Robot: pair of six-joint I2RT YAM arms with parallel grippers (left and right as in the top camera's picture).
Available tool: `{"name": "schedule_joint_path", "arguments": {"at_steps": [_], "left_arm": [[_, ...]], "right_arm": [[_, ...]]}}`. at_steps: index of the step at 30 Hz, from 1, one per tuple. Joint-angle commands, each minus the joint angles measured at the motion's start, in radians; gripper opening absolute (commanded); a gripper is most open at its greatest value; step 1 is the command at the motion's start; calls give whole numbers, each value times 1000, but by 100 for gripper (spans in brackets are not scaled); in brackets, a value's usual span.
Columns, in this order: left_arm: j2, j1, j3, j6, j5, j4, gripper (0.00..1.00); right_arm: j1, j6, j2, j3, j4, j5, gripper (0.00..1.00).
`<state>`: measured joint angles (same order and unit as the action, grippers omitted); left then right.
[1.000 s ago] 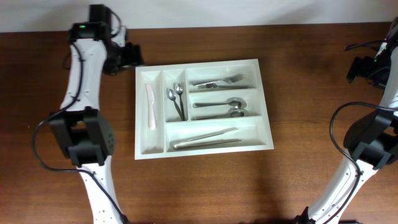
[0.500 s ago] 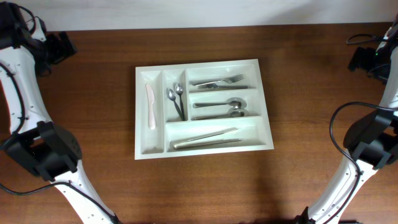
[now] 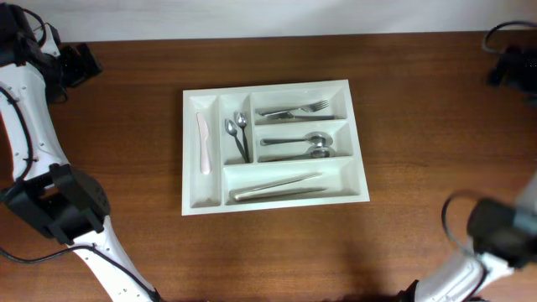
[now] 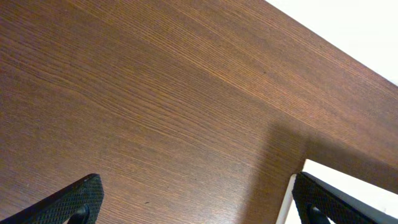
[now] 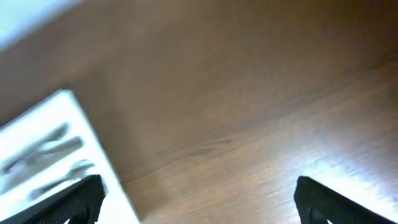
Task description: Pack container
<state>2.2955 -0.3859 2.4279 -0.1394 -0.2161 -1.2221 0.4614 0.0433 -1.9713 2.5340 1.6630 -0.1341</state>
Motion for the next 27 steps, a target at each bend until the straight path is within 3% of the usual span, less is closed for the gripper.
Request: {"name": "schedule_joint_path", "arguments": {"at_steps": [1,7,9,13,21,27], "left_arm": [[-31,0,15,-2,3,-1,99],[-31,-1,15,-2,3,-1,99],[-31,0,15,-2,3,-1,99],[-31,0,15,-2,3,-1,99],[-31,0,15,-2,3,-2,99],[-31,0,15,-2,3,-1,99]], "right_arm": [[-127,-28,189,24,33,-58,99],[-474,-23,447,24,35,22,99],[-611,63,583,23,35,194,99],[-634,116,694,23,35,254,99],[-634,114,840,23,35,172,99],[-634,20,850,22,35,237,99]]}}
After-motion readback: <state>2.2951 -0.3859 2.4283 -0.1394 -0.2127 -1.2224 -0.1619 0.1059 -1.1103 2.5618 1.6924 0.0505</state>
